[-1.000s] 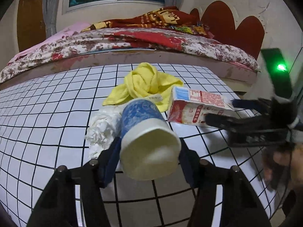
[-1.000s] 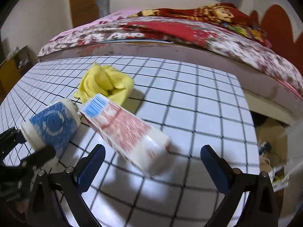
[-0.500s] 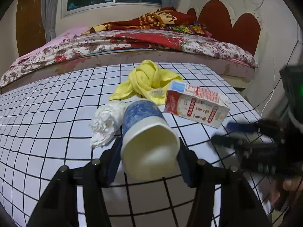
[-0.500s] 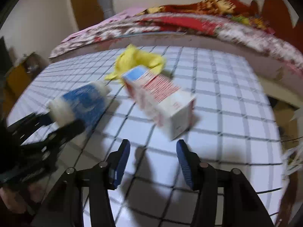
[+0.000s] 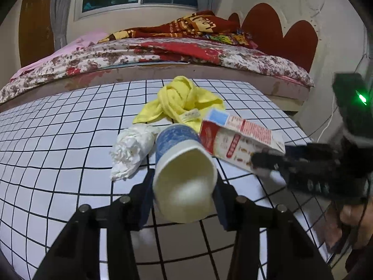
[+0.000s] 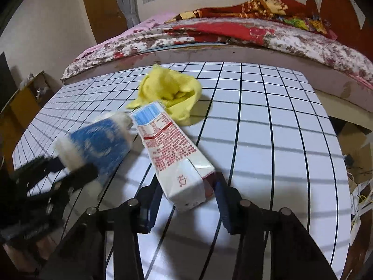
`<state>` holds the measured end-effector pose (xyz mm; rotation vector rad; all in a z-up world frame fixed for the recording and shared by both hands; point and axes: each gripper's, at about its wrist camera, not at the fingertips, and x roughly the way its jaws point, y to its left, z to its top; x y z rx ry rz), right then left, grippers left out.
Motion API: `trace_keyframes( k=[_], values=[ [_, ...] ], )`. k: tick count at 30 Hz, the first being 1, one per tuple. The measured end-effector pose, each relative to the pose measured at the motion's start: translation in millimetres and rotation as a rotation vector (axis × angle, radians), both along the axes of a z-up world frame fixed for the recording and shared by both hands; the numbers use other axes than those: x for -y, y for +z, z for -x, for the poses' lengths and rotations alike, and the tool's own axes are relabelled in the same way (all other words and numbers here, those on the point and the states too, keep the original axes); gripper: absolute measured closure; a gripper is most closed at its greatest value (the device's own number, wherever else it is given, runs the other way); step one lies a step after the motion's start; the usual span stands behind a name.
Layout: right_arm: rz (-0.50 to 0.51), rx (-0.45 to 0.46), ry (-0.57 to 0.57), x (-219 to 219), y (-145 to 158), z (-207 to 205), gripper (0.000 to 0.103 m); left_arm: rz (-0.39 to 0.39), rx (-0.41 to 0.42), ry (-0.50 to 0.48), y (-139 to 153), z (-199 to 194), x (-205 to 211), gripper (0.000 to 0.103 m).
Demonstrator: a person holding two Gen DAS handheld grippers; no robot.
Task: Collect trash
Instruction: 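Grasp the red-and-white milk carton with the right tool while the left tool grasps the blue paper cup, then carry carton and blue paper cup toward the black bin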
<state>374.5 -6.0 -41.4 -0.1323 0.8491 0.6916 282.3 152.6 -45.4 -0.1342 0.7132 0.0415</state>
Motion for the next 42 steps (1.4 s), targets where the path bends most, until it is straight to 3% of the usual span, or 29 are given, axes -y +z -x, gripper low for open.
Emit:
trace_keyframes(
  k=[3,7,31,42],
  values=[
    [0.045,0.058,-0.049,4.3,2.8,26.6,0.061,0.003,0.02,-0.013,2.2,10.6,3.3,0.059],
    [0.027,0.128,-0.13,24.9,18.3,53.8,0.061,-0.003,0.064,-0.028,9.6,33.3,10.5,0.059],
    [0.054,0.283,-0.301,162.7,69.4,166.4,0.064,0.017,0.143,-0.206,38.5,99.0,103.0,0.061],
    [0.086,0.253,-0.465,259.9,59.9,198.0,0.064,0.017,0.152,-0.345,47.6,112.7,178.0,0.061]
  ],
)
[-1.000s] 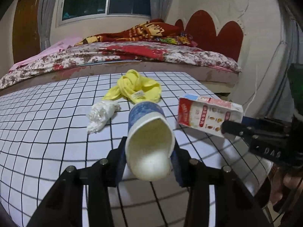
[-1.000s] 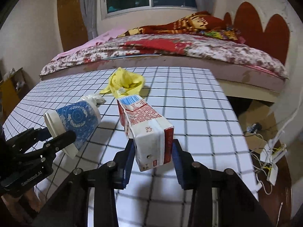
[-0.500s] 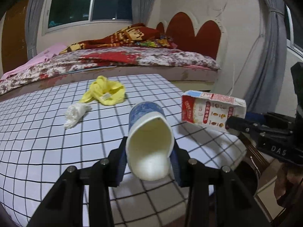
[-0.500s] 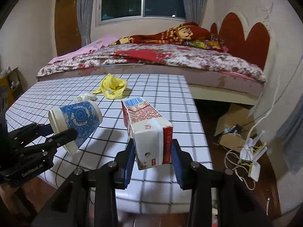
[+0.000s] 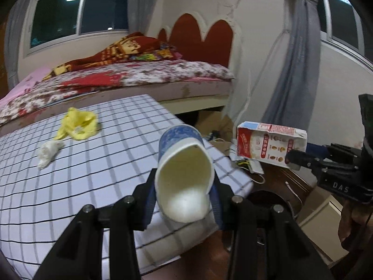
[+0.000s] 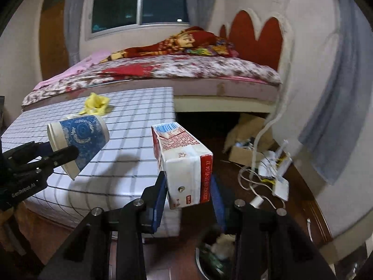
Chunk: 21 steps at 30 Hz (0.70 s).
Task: Collect trash
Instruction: 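Carry carton and blue paper cup toward the black bin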
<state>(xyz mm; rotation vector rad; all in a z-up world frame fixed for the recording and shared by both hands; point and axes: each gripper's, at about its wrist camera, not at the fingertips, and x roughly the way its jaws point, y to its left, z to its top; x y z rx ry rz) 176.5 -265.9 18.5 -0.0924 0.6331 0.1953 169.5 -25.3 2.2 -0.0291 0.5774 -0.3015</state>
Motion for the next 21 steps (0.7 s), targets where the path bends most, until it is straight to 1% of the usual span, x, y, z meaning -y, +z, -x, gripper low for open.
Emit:
trace_keyframes(
  k=[9,15,21],
  values=[
    [0.006,-0.044,-0.115,62.0,-18.7,20.3,0.065,-0.02,-0.031,-0.162,-10.7,8.3,80.5,0.061],
    [0.005,-0.08,-0.184,98.0,-33.6,32.4,0.065,-0.032,-0.057,-0.24,-20.9,12.4,117.2,0.061],
    [-0.003,-0.107,-0.223,121.8,-44.3,40.0,0.065,-0.04,-0.084,-0.287,-31.6,17.2,143.1,0.061]
  ],
)
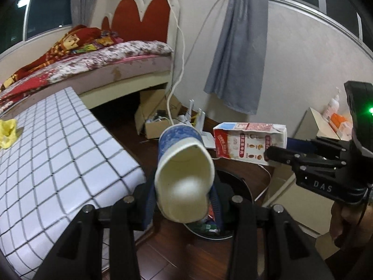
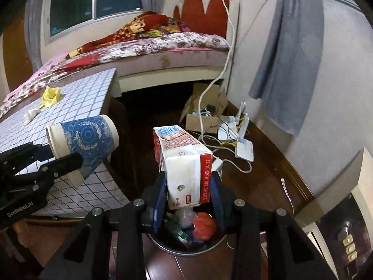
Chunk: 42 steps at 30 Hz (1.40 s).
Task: Collect trash
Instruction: 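Carry carton and blue paper cup toward the black bin, then open both tools over the black bin to drop carton and cup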
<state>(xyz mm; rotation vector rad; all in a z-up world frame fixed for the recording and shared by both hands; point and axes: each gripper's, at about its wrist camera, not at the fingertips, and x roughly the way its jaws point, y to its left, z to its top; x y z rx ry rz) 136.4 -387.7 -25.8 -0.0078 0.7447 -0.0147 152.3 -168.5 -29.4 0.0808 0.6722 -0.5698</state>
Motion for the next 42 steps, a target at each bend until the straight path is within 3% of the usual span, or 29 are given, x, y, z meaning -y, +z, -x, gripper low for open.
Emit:
trace_keyframes(
  k=[12,23,35,38,39,40,41,42],
  values=[
    [-0.01,-0.064,-0.042,26.3,-27.3,4.2,0.065,-0.03,-0.071,-0.073,-29.5,-4.9,43.0,0.061],
    [-0.044,-0.157,-0.053,43.1,-62.4,-7.5,0.064,-0.074,-0.198,-0.135,-66.3,-26.6,69.9,0.061],
    [-0.148,-0.251,-0.066,58.2,-96.7,-33.3,0.064,-0.084,-0.298,-0.159,-99.5,-45.0,84.8,0.059],
    [-0.188,-0.277,-0.069,63.7,-105.5,-39.6,0.064,-0.068,-0.325,-0.169,-106.1,-48.9,86.9,0.052],
    [-0.204,-0.289,-0.074,66.6,-109.4,-42.1,0.063,-0.056,-0.333,-0.17,-108.0,-49.3,87.6,0.036],
    [-0.209,-0.302,-0.098,70.7,-112.6,-44.2,0.048,-0.049,-0.328,-0.157,-109.5,-49.1,86.9,0.023],
    [-0.207,-0.31,-0.143,77.5,-115.0,-44.9,0.01,-0.06,-0.321,-0.136,-110.6,-49.8,85.3,0.016],
    [-0.209,-0.308,-0.172,83.4,-115.1,-44.8,0.001,-0.078,-0.317,-0.105,-113.2,-50.2,83.1,0.008]
  ],
)
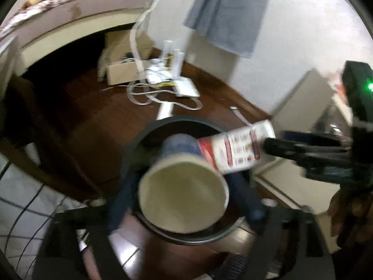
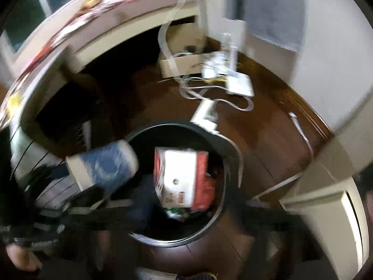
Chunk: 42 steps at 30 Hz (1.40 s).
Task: Collect trash
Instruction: 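Open both tools over the black bin to drop carton and cup, then move both tools back over the table toward the yellow cloth and tissue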
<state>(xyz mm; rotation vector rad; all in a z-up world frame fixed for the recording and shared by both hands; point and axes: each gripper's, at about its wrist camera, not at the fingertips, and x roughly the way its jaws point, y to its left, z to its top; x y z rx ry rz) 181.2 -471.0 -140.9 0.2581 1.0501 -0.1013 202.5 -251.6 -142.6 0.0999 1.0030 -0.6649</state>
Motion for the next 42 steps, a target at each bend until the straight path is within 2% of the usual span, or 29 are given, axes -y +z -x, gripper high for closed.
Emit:
trace_keyframes(
  k=[3,7,14,24,31,42],
  values=[
    [0.071,-0.011,-0.101,19.6,3.3,3.2,0.001,-0.039,-0.003,0.063,-5.7,-2.1,-9.6,0.004],
    [0.068,-0.014,-0.156,33.0,6.0,5.6,0.001,-0.07,0.022,0.105,-4.6,-2.3,-19.6,0.001],
    [0.107,-0.015,-0.125,18.1,11.0,3.2,0.001,-0.071,0.066,0.118,11.1,3.3,-26.6,0.001],
    [0.136,0.049,-0.118,4.1,44.8,15.0,0.001,-0.052,0.145,0.153,48.9,15.0,-43.7,0.001],
    [0.187,0.077,-0.05,-24.0,64.0,24.0,0.001,-0.041,0.193,0.179,70.7,24.4,-57.9,0.001],
    [0.21,0.149,0.037,-67.8,96.3,19.3,0.001,-0.048,0.271,0.289,99.1,23.4,-102.3,0.001]
  ],
)
